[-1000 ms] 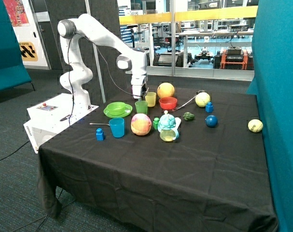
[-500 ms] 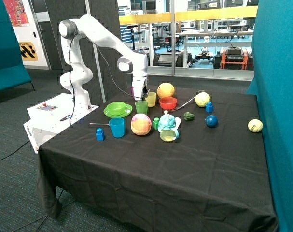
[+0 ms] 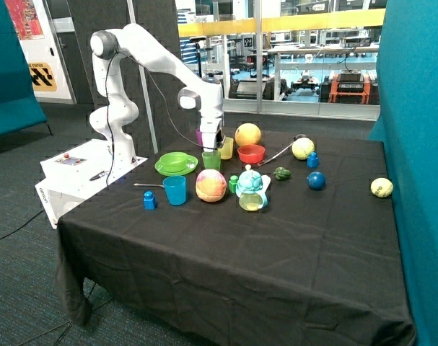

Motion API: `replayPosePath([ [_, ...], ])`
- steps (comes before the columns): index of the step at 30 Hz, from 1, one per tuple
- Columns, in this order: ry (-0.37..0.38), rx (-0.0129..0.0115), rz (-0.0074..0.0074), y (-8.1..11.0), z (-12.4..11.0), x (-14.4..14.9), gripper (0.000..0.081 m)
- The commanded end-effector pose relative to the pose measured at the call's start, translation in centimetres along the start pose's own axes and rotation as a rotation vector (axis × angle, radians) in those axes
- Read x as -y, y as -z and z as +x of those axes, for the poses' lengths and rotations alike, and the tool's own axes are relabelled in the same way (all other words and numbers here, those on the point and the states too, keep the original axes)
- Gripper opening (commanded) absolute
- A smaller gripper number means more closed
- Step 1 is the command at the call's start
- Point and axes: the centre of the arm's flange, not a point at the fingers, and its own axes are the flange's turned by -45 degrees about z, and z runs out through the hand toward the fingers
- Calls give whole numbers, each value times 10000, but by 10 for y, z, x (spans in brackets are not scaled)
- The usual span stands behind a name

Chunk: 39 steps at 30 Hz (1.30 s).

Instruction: Place the bowl on the plate and the cup in the bowl matching the color

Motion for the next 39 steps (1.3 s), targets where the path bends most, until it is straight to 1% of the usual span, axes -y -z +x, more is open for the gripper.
replayPosePath([
  [1,-4,6,-6,-4,4,2,126],
  [2,-78,6,-6,-4,4,3,63],
  [3,-78,6,-6,-4,4,3,32],
  [6,-97,6,-6,-5,4,3,4],
  [29,-131,6,-6,-5,4,1,0],
  [36,-79,6,-6,1,7,1,0],
  [39,-34,6,-6,8,10,1,0],
])
